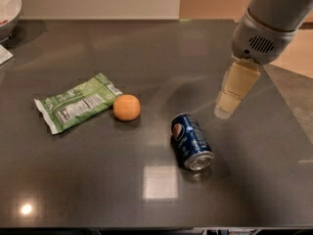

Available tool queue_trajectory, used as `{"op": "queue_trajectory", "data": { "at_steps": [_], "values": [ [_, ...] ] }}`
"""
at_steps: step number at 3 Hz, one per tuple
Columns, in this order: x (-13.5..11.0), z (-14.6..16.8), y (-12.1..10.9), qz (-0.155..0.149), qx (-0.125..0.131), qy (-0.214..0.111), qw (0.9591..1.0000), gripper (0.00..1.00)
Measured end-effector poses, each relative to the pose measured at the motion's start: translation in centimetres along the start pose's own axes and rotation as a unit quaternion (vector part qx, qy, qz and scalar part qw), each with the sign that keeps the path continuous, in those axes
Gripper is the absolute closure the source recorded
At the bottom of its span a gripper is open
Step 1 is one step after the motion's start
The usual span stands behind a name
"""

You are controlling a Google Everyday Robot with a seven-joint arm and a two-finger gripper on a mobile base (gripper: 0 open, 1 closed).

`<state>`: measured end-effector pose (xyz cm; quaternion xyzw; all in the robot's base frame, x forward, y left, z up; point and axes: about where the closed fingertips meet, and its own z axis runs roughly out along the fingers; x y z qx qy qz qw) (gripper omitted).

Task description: Place pepsi can upright

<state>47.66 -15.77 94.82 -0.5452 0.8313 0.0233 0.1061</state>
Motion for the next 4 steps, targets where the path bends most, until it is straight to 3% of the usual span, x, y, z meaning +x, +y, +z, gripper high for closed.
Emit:
{"op": "queue_trajectory", "data": {
  "at_steps": [1, 2, 3, 4],
  "values": [
    [-1.2, 0.7, -0.1, 0.026, -0.009, 0.004, 0.9996, 0.0],
    [-5.6, 2.2, 1.0, 0.101, -0.013, 0.025, 0.9945, 0.0],
    [-7.0, 2.8, 2.5, 0.145, 0.008, 0.051, 0.9881, 0.0],
    [-7.4, 3.9, 3.5, 0.19, 0.031, 0.078, 0.9781, 0.0]
  ]
}}
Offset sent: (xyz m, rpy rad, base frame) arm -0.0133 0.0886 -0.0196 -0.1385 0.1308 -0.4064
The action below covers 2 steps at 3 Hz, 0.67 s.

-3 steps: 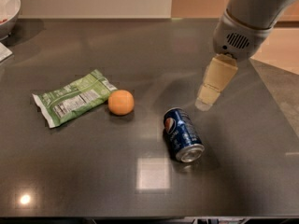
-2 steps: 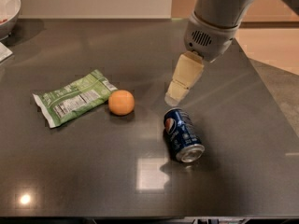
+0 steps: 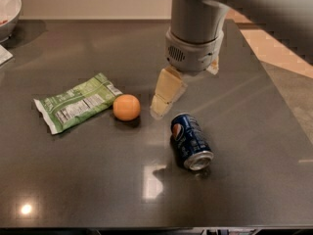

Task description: Place pepsi can upright

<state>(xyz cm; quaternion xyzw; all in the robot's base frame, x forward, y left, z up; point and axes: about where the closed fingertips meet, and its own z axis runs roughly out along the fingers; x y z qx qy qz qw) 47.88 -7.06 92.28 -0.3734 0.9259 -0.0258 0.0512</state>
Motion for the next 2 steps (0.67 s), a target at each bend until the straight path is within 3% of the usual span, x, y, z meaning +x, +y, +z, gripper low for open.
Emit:
{"op": "queue_trajectory", "data": {
  "at_steps": [2],
  "values": [
    [-0.4, 2.4, 1.0, 0.055, 0.024, 0.033, 0.9976, 0.0]
  ]
}}
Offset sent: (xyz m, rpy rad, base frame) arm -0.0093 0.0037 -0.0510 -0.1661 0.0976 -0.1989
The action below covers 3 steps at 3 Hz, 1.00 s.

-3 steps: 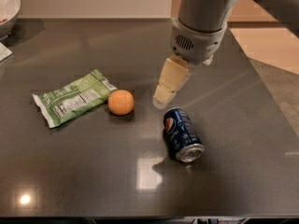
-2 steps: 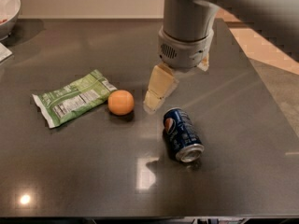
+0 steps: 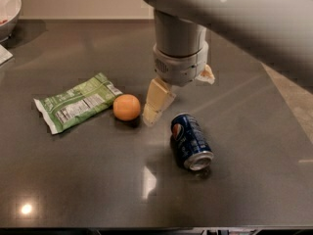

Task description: Place pepsi can upright

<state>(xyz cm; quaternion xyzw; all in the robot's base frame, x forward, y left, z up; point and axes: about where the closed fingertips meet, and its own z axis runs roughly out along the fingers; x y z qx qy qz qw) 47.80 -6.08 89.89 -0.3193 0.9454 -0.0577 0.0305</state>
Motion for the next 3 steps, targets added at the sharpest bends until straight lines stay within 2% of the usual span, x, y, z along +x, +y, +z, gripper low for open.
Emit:
{"op": "queue_trajectory", "data": {
  "at_steps": [1, 2, 3],
  "values": [
    [0.5, 2.0, -0.2, 0.026, 0.008, 0.027, 0.9993, 0.0],
    [1.3, 3.1, -0.3, 0.053, -0.001, 0.038, 0.9979, 0.0],
    [2.3, 3.2, 0.2, 0.083, -0.03, 0.037, 0.9954, 0.0]
  ]
}}
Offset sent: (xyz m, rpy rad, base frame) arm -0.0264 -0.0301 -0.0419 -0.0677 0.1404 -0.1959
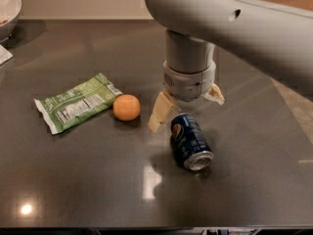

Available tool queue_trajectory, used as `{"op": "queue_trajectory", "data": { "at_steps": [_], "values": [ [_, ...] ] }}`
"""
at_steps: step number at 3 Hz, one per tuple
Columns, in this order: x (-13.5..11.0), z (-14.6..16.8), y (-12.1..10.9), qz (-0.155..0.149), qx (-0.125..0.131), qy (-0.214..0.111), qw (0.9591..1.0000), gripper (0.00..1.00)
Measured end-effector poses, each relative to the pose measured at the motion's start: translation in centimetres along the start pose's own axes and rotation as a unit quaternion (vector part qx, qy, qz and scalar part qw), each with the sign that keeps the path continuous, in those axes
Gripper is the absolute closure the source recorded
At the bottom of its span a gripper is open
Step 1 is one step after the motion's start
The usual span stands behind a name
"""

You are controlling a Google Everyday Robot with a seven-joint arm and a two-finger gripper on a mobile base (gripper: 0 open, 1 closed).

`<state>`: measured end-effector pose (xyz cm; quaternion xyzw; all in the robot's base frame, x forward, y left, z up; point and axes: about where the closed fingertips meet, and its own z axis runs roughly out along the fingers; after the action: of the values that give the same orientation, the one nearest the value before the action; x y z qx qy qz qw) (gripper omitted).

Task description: Place pepsi can upright

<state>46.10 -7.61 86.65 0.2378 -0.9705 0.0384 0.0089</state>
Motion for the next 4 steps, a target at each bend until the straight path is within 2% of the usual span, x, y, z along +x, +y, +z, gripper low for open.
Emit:
{"op": "queue_trajectory", "data": {
  "at_steps": [1, 2, 3, 4],
  "values": [
    [0.7, 0.5, 1.2, 0.013, -0.036, 0.0, 0.9993, 0.0],
    [1.4, 1.2, 2.3, 0.023, -0.061, 0.008, 0.9978, 0.0],
    [2.1, 1.6, 2.5, 0.03, -0.069, 0.019, 0.997, 0.0],
    [2.5, 1.8, 2.2, 0.034, -0.068, 0.027, 0.9967, 0.18]
  ]
}}
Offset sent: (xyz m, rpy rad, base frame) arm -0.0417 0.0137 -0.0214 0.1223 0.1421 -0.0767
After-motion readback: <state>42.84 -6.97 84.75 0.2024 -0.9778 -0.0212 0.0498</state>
